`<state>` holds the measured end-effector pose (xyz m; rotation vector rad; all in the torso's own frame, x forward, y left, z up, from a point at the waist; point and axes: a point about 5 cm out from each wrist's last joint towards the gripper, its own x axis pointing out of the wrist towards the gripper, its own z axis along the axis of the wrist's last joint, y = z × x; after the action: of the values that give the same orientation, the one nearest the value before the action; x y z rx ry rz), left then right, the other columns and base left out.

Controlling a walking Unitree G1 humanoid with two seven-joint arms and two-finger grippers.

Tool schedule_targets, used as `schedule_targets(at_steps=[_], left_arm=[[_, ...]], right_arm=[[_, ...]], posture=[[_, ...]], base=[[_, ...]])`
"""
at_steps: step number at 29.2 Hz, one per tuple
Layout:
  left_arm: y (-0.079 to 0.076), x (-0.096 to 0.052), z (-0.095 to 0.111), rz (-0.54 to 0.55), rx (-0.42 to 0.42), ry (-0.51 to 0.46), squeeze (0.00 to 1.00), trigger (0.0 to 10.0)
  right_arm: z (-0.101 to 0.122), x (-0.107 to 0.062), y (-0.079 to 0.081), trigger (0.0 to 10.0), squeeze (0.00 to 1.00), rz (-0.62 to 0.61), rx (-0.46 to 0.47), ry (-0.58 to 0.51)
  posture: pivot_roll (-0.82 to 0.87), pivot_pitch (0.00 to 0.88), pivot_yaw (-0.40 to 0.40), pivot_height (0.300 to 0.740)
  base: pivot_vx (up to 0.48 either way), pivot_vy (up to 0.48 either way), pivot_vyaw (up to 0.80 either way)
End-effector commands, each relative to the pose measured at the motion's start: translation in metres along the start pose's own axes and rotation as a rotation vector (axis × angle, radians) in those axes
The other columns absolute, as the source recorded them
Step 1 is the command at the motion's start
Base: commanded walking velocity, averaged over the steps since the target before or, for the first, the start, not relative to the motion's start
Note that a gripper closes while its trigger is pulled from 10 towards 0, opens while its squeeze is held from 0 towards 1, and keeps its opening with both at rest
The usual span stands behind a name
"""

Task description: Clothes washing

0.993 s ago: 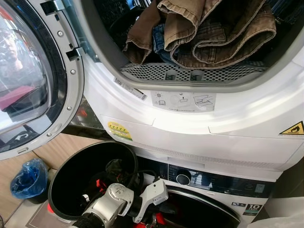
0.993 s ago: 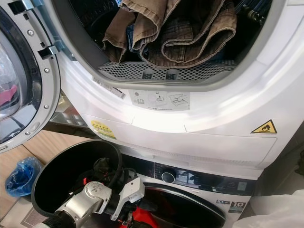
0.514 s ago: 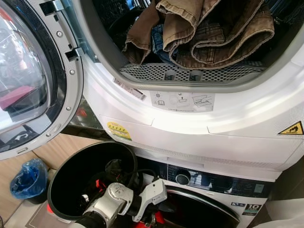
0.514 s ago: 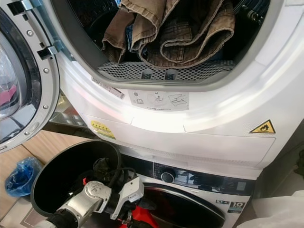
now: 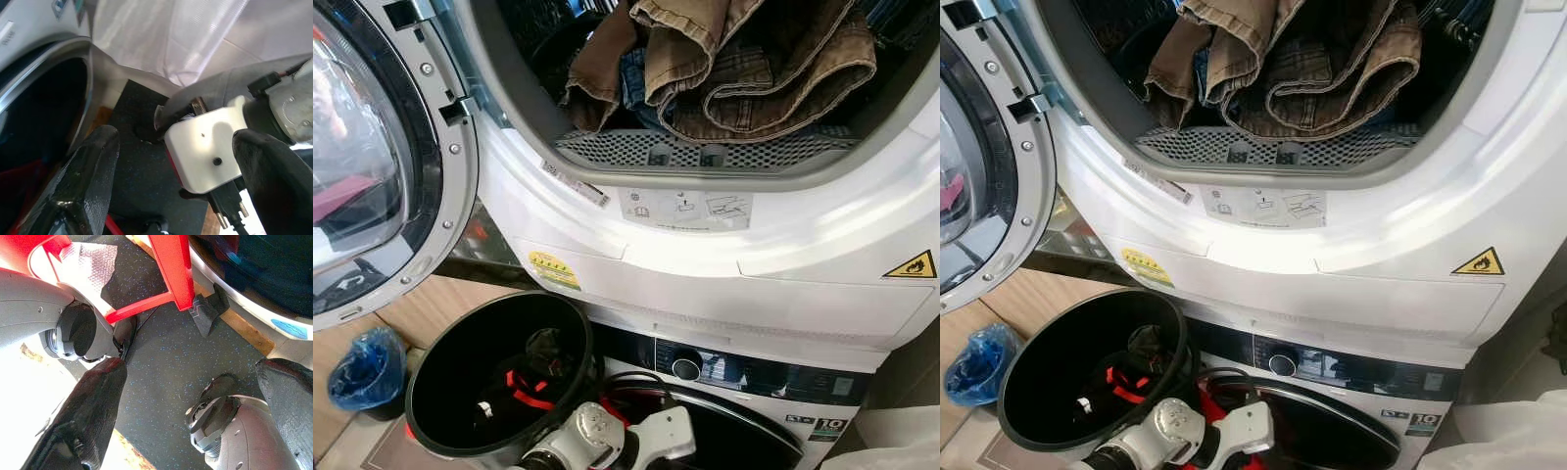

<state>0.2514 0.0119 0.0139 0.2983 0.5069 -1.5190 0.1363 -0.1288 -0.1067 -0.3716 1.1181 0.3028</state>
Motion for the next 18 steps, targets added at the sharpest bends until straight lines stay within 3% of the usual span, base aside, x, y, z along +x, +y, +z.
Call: schedule_targets(at_steps=[1, 6, 9, 14, 18], left_arm=[[0.01, -0.008, -0.003, 0.095, -0.011, 0.003, 0.0, 10.0], [0.02, -0.016, -0.007, 0.237, -0.07, -0.017, 0.0, 10.0], [0.032, -0.022, -0.004, 0.412, -0.117, -0.061, 0.0, 10.0], [0.035, -0.021, -0.003, 0.476, -0.163, -0.081, 0.0, 10.0], [0.025, -0.01, -0.004, 0.414, -0.163, -0.067, 0.0, 10.0]], right_arm=[[-0.036, -0.005, 0.011, 10.0, 0.0, 0.031, 0.034, 0.125], [-0.037, -0.005, 0.007, 10.0, 0.0, 0.028, 0.032, 0.126], [-0.036, -0.005, 0.007, 10.0, 0.0, 0.027, 0.03, 0.124], [-0.036, -0.005, 0.006, 10.0, 0.0, 0.024, 0.027, 0.124], [-0.037, -0.005, 0.006, 10.0, 0.0, 0.02, 0.024, 0.125]], posture=[[-0.07, 0.057, 0.191, 0.74], [-0.07, 0.049, 0.193, 0.74], [-0.08, 0.044, 0.194, 0.74], [-0.08, 0.041, 0.191, 0.74], [-0.08, 0.044, 0.19, 0.74]], base=[[0.0, 0.0, 0.0], [0.0, 0.0, 0.0], [0.0, 0.0, 0.0], [0.0, 0.0, 0.0], [0.0, 0.0, 0.0]])
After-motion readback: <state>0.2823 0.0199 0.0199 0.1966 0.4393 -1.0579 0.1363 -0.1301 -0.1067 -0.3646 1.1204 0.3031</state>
